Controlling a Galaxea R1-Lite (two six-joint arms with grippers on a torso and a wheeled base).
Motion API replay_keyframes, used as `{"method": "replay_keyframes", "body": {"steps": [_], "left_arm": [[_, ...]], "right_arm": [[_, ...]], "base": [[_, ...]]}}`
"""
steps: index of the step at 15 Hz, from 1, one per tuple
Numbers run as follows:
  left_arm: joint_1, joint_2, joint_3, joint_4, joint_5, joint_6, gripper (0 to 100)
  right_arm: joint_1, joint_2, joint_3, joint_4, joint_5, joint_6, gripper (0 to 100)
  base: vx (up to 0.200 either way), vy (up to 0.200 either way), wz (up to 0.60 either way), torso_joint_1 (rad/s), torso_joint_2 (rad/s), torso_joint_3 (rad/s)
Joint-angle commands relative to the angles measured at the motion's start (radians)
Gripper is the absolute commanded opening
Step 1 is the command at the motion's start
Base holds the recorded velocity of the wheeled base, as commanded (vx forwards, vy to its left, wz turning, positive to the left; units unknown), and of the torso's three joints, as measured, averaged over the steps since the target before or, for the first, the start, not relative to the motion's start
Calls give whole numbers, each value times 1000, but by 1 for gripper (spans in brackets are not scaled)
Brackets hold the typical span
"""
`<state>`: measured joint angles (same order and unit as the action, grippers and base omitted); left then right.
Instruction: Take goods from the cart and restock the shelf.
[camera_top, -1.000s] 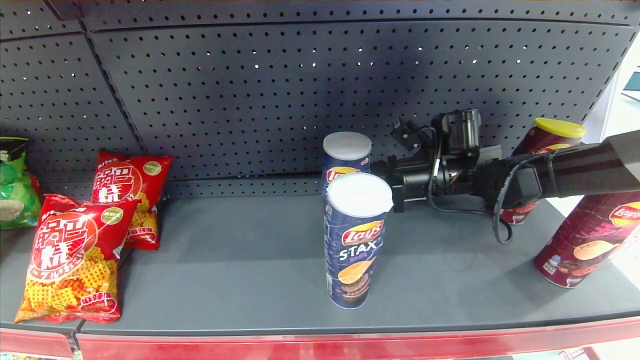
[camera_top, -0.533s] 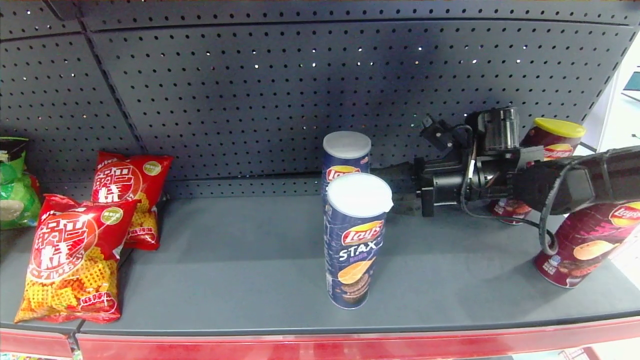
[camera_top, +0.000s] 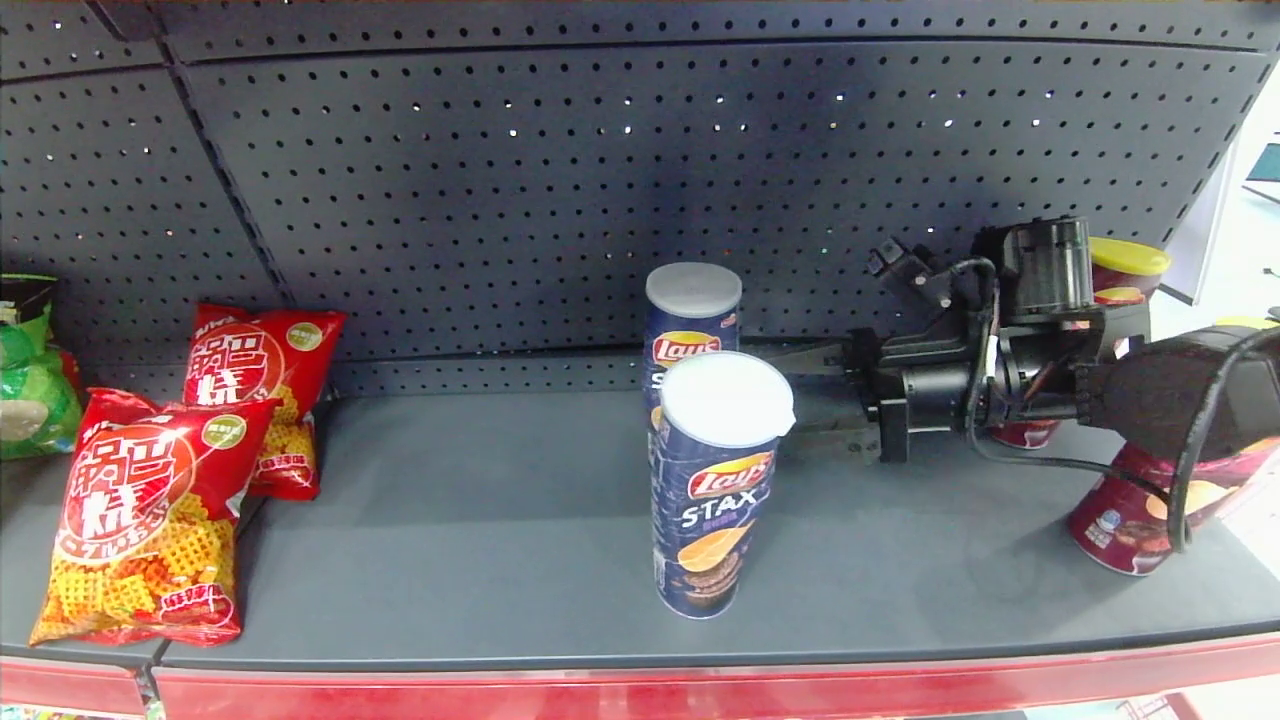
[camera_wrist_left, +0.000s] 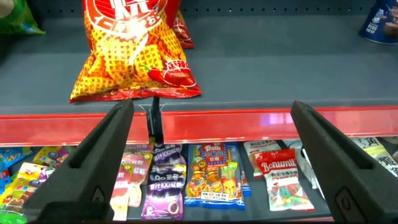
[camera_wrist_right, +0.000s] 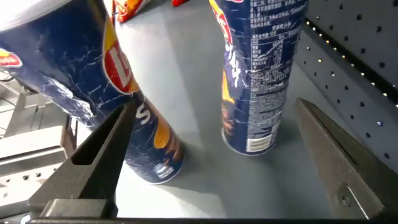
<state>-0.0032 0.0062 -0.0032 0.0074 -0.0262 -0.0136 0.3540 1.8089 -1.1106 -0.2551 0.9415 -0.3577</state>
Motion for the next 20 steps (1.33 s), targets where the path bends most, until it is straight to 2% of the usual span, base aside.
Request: {"method": "replay_keyframes", "body": {"steps": [1,20], "left_arm": [[0,1,0,0,0,0,100],[0,1,0,0,0,0,100]], "right_arm": [[5,-22,22,-6,0,0,100],[-9,-20,87,-10,-4,0,100]], "base": [[0,0,0,0,0,0],[0,0,0,0,0,0]]}}
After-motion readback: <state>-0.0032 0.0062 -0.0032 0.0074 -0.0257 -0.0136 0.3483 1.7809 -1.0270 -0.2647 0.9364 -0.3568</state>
